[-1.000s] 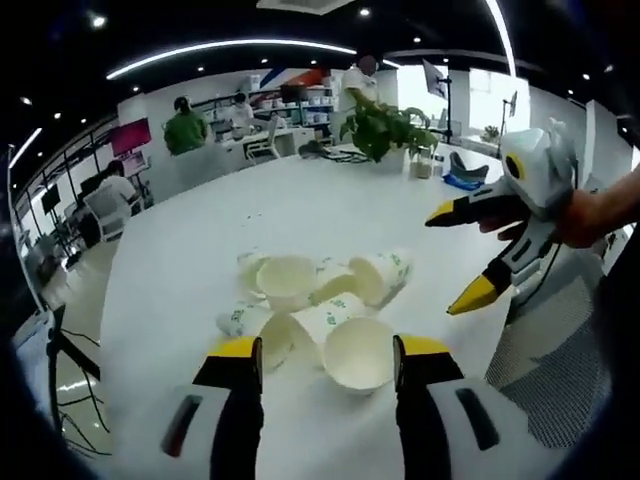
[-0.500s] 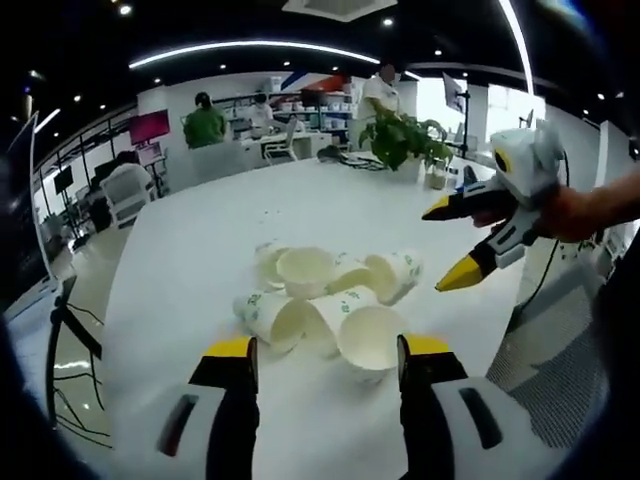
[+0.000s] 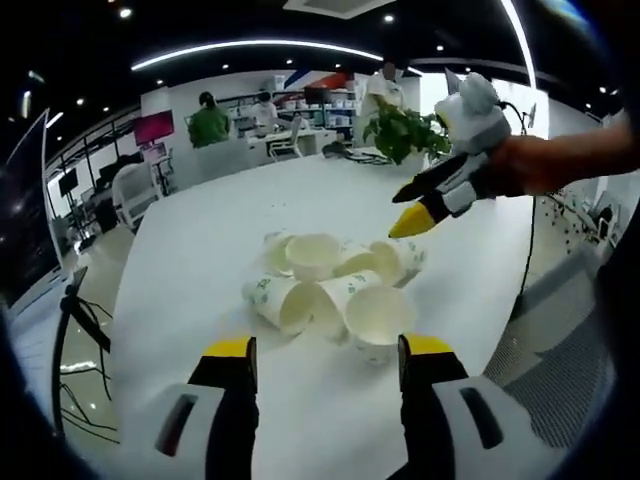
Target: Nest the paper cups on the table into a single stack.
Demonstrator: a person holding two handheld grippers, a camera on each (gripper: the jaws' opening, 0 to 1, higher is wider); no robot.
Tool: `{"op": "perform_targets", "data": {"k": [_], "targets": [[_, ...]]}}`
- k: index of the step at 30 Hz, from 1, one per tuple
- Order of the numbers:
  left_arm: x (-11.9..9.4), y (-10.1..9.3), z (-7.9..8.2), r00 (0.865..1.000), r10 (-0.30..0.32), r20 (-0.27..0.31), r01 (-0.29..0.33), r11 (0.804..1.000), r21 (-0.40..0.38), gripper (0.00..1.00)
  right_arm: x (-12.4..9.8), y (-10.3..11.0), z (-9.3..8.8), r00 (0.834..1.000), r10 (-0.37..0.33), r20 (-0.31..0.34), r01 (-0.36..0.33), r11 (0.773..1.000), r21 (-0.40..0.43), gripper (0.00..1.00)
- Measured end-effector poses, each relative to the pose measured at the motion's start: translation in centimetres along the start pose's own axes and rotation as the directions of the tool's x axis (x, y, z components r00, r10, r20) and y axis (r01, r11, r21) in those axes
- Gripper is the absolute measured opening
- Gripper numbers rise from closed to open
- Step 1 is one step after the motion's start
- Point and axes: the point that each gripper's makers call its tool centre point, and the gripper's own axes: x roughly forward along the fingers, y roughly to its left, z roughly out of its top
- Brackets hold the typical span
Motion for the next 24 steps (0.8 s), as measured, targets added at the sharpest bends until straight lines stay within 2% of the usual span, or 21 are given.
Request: {"op": "perform_targets", "data": {"k": [3, 9, 12, 15, 19, 24], "targets": [[0.0, 0.1, -0.5, 1.0, -0.001, -0.006, 0.001, 1.0, -0.002, 0.55, 1.2, -0.3, 1.3, 0.999, 0.006, -0.036, -0.006, 1.0, 0.003, 0.56], [-0.3, 0.1, -1.0, 1.0, -0.003, -0.011, 0.003, 1.0, -0.012, 0.55, 3.3, 0.6, 3.5, 0.995, 0.049, -0.091, -0.05, 0.999, -0.001, 0.53], [-0.3, 0.1, -1.1, 1.0, -0.002, -0.013, 0.002, 1.0, -0.011, 0.55, 4.6, 1.4, 3.3, 0.986, 0.061, -0.156, -0.068, 0.997, -0.04, 0.52], [-0.3, 0.2, -1.3, 1.0, -0.001, -0.018, 0.001, 1.0, -0.004, 0.56, 6.7, 1.8, 3.5, 0.978, 0.072, -0.194, -0.08, 0.996, -0.034, 0.5], [-0.2, 0.4, -1.4, 1.0, -0.002, -0.015, 0.001, 1.0, -0.013, 0.57, 7.5, 1.8, 3.5, 0.969, 0.074, -0.235, -0.086, 0.995, -0.041, 0.46], [-0.2, 0.8, -1.7, 1.0, 0.008, -0.011, -0.009, 0.999, -0.044, 0.57, 9.7, 1.8, 3.3, 0.961, 0.089, -0.263, -0.11, 0.992, -0.067, 0.4]]}}
